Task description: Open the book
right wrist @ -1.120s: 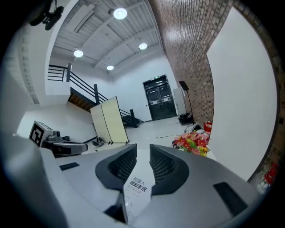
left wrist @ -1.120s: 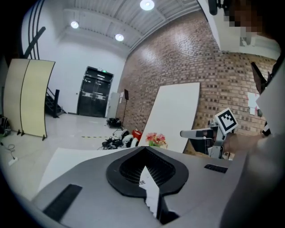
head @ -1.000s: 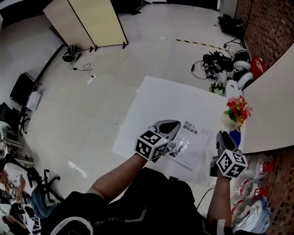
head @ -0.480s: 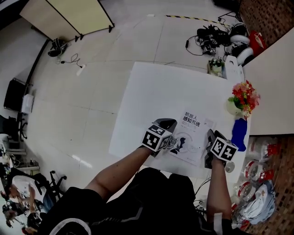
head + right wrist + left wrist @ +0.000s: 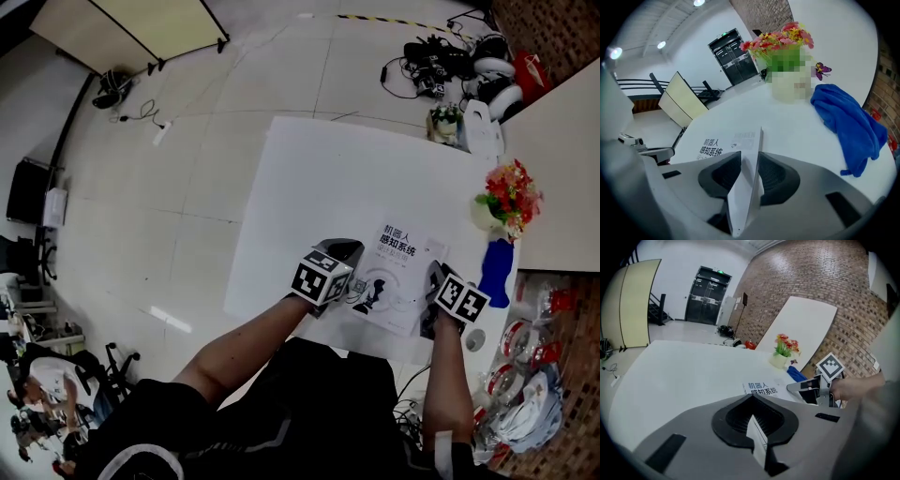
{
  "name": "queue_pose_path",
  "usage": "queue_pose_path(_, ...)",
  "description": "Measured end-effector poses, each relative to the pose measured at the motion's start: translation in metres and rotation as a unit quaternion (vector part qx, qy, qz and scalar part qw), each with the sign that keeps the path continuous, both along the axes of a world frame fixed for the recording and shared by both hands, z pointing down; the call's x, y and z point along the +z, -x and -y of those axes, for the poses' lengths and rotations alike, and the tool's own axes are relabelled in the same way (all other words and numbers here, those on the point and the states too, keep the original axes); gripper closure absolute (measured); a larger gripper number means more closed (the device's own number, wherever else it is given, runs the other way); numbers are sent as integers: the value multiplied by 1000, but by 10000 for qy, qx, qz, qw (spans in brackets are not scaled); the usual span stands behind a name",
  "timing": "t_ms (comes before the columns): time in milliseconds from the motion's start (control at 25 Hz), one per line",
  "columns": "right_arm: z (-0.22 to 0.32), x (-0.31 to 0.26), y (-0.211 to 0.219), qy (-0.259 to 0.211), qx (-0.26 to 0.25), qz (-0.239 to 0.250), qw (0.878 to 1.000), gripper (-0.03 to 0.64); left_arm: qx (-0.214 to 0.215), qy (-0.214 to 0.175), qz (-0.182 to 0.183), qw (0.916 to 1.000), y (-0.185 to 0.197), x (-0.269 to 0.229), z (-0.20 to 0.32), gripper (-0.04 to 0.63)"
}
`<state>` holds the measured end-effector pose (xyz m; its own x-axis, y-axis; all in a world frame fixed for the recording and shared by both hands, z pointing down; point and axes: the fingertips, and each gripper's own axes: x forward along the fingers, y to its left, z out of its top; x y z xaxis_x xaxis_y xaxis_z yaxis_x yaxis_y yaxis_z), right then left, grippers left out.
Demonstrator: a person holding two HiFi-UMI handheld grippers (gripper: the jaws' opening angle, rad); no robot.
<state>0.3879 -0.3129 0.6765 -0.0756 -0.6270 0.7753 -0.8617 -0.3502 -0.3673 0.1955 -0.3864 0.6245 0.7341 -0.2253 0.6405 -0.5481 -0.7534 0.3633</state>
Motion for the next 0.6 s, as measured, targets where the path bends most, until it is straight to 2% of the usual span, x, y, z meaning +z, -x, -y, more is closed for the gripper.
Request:
queue_pose_path(40, 0, 2, -2, 28, 65, -7, 10000, 503, 31, 19, -13, 10000, -1, 0, 0, 600)
queue_pose_path(80, 0, 3, -3, 49, 135, -11, 9999, 538, 52, 40, -20, 10000, -1, 1, -1, 600)
queue_pose_path(200, 1, 3, -5, 52, 241, 26, 9997, 551, 49, 71, -50, 9999, 1, 1, -2, 600)
queue_pose_path(600, 17, 3, -7, 54, -3, 70, 10000, 572, -129, 93, -36, 9999, 14, 3, -2, 600)
